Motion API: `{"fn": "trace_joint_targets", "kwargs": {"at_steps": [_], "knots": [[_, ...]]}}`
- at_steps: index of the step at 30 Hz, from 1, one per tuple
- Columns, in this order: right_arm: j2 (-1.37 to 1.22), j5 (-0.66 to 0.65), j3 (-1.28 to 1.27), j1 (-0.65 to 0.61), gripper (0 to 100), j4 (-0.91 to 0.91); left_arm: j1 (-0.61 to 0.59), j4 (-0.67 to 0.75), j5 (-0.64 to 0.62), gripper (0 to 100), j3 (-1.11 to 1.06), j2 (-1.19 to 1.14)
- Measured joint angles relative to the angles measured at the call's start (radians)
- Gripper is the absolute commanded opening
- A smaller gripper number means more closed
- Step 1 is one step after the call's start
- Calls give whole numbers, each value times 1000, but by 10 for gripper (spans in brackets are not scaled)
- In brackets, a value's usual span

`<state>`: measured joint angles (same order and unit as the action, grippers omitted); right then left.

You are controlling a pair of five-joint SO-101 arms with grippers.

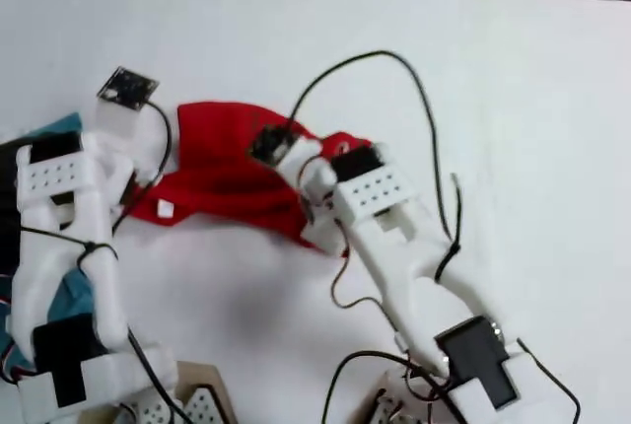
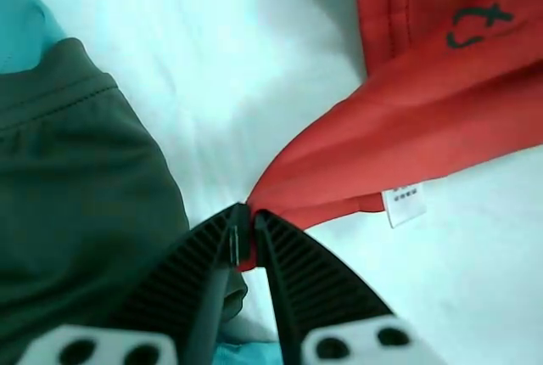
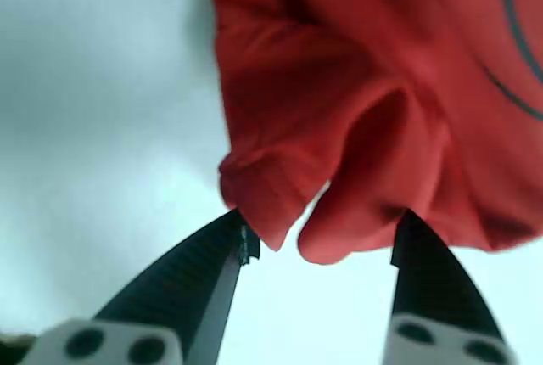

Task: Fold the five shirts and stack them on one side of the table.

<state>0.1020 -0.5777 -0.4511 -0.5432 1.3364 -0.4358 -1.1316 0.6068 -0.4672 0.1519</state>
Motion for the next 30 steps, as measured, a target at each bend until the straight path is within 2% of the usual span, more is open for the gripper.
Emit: {"fn": "trace_joint_targets", "kwargs": {"at_steps": [4,13,23,30], "knots": [[3,-2,-89,-68,258,-31,0,0,0,22,0,0],[3,-2,-298,-78,258,-161,0,0,0,22,0,0],[121,-12,-293,-80,255,-126,0,0,0,22,0,0],[43,-12,-293,-78,255,-241,0,0,0,22,0,0]]}}
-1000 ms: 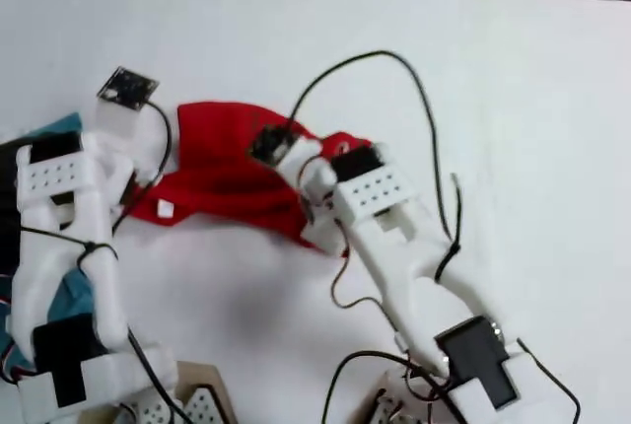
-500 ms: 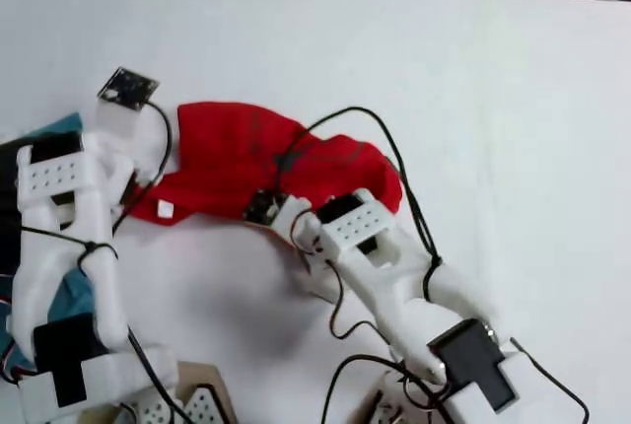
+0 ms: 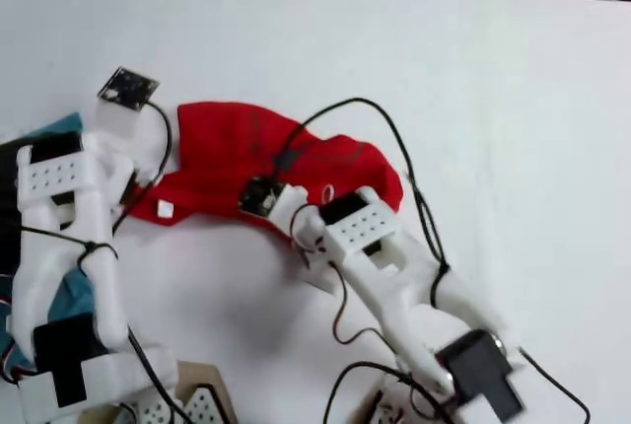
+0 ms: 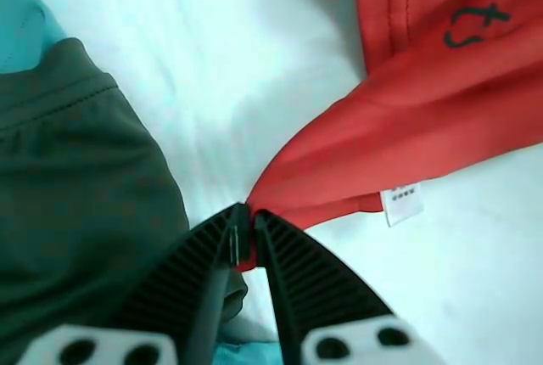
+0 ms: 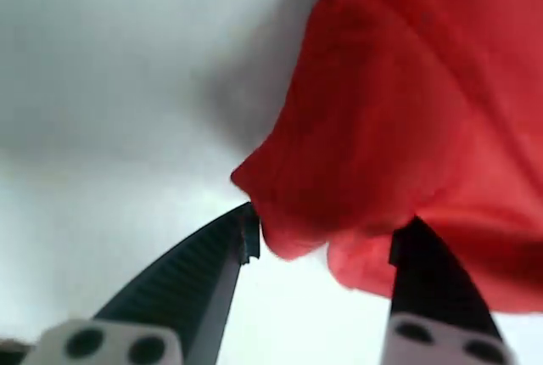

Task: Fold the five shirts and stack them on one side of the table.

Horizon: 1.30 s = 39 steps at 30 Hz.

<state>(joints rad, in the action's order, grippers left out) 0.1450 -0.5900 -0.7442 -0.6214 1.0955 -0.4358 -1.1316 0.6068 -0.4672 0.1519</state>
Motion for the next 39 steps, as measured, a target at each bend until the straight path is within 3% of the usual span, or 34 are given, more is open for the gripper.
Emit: {"fn": "trace_joint_targets", "kwargs": {"at_steps": [3,10,15,20,27,33,39], "knots": [[-97,0,5,0,235,-77,0,0,0,22,0,0],[-245,2,276,163,15,-60,0,0,0,22,0,0],[-292,-14,585,287,34,34,0,0,0,22,0,0],[-411,-32,855,310,49,130,0,0,0,22,0,0],[-654,-32,1108,313,317,261,0,2,0,22,0,0],[-677,-32,1315,313,276,468,21,2,0,22,0,0],[-614,5,1341,305,269,605,31,2,0,22,0,0]]}}
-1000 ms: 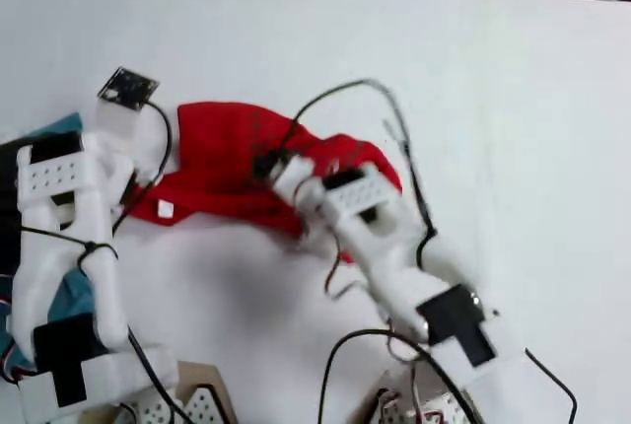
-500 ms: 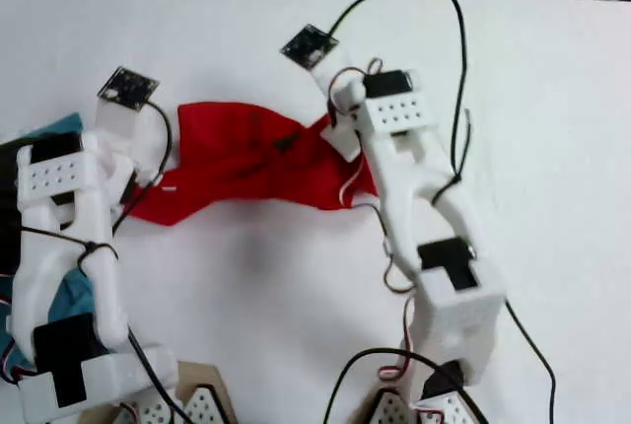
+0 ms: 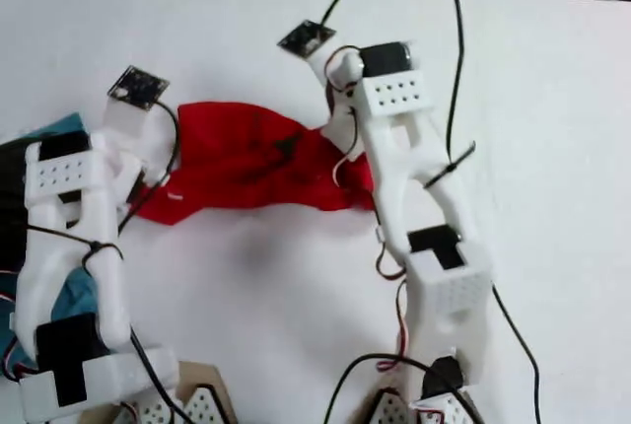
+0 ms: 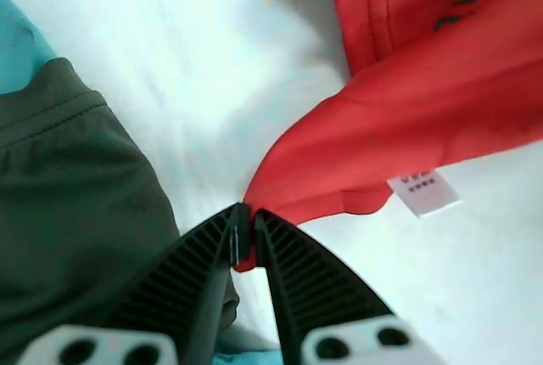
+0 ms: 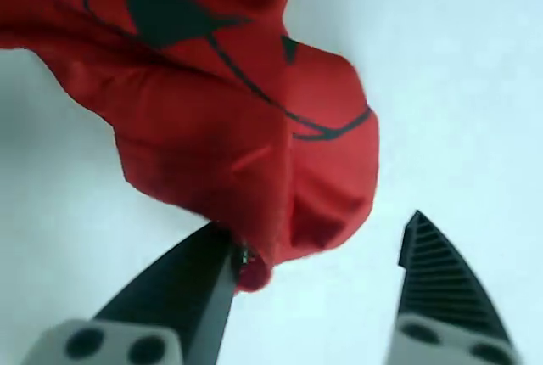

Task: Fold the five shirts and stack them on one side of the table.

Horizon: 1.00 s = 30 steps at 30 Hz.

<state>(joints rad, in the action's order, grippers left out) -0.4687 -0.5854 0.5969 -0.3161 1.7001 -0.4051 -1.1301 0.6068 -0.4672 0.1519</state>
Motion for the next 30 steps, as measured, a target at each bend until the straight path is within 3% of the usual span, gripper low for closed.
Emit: {"fn": "trace_joint_targets", "kwargs": {"at_steps": [7,18,26,30], "knots": [[224,15,-296,-124,269,34,2,0,0,22,0,0],[618,21,-1180,-207,269,-379,2,0,0,22,0,0],[664,26,-1194,-124,269,-480,2,0,0,22,0,0],[608,129,-1112,-89,269,-531,2,0,0,22,0,0]]}}
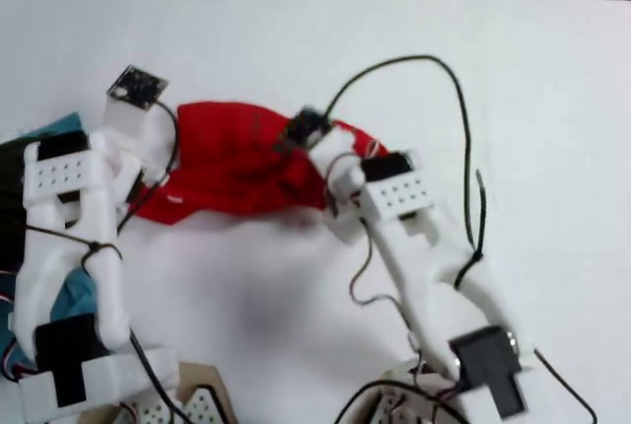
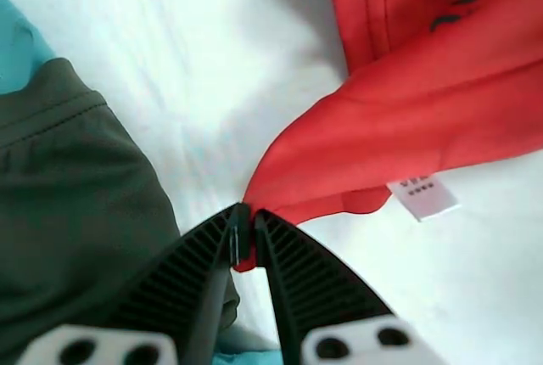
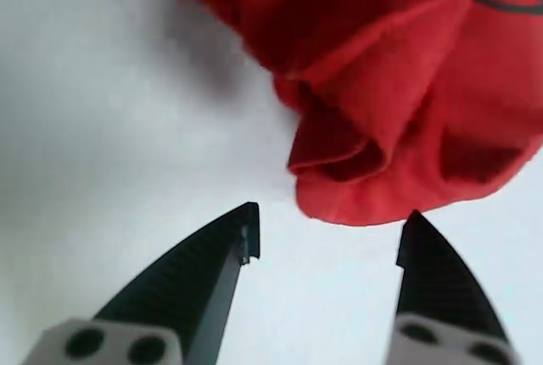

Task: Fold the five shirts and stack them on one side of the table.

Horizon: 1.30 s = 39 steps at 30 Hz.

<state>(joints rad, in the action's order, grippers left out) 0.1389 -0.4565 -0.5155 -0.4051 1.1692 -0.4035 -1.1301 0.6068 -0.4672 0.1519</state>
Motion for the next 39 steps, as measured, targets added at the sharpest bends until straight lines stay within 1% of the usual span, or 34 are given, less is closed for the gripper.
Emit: {"fn": "trace_joint_targets", "kwargs": {"at_steps": [4,8,13,15,21,28,34,39], "knots": [[-86,130,84,-6,269,-3,0,0,0,22,0,0],[-109,164,110,-44,260,8,0,0,0,22,0,0],[-115,169,187,-86,148,44,0,0,0,22,0,0],[-120,169,224,-86,126,49,0,0,0,22,0,0],[-120,175,255,-87,127,52,0,0,0,22,0,0],[-120,175,255,-86,127,127,0,0,0,22,0,0],[-130,175,255,-86,127,132,0,0,0,22,0,0],[-207,175,230,-86,127,98,0,2,0,22,0,0]]}}
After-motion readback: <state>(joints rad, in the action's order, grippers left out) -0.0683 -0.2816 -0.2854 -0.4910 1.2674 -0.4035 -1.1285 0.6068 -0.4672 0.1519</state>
